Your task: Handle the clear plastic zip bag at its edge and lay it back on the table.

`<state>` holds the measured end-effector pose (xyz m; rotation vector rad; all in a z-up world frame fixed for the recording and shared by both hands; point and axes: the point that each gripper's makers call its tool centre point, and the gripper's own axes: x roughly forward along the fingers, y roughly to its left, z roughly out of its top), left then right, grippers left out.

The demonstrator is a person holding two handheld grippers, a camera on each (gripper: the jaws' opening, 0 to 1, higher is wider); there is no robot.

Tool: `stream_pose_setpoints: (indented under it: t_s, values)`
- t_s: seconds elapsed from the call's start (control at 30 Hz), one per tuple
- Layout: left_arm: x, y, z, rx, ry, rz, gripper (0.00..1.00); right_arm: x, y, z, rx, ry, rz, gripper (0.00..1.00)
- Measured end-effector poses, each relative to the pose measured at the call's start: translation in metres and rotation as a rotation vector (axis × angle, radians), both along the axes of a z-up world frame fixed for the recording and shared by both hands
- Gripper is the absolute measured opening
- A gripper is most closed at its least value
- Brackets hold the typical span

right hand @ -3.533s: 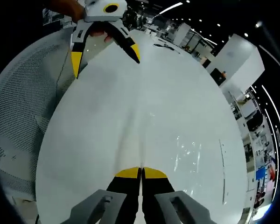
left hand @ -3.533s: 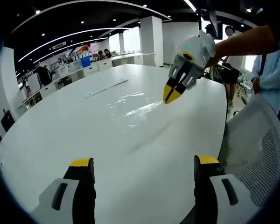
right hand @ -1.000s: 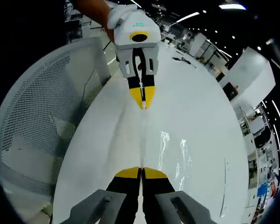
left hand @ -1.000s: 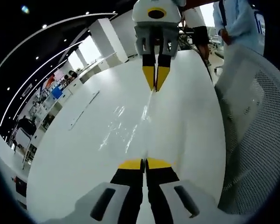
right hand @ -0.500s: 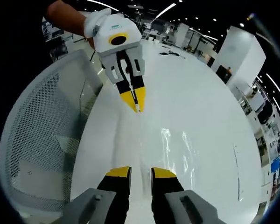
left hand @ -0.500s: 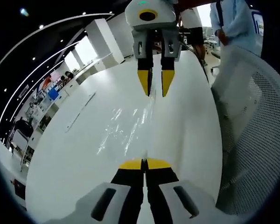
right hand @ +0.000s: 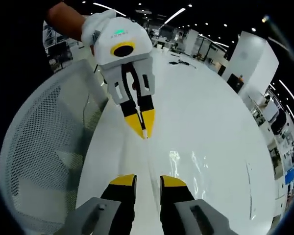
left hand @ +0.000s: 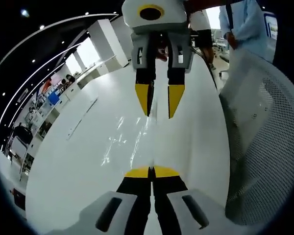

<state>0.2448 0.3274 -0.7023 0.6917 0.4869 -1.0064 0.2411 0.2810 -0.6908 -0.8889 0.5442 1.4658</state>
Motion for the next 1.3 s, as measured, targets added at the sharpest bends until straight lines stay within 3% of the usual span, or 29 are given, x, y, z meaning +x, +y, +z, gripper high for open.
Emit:
stream_pose_setpoints:
  t_s: [0.23,0.53,1.3]
  values:
    - [-0.003,-0.007,0.001,0.006,0.006,-0.031,0.0,-0.003,0.023,0.003,0.032,0.017,0.008,0.15]
    - [-0.007,-0.014,0.001,0.021,0.015,-0.053,0.0,-0.011,0.035,0.0,0.029,0.026,0.039,0.13]
    - [-0.011,-0.02,0.0,0.035,0.036,-0.084,0.0,-0.018,0.039,-0.008,-0.008,0.019,0.067,0.04]
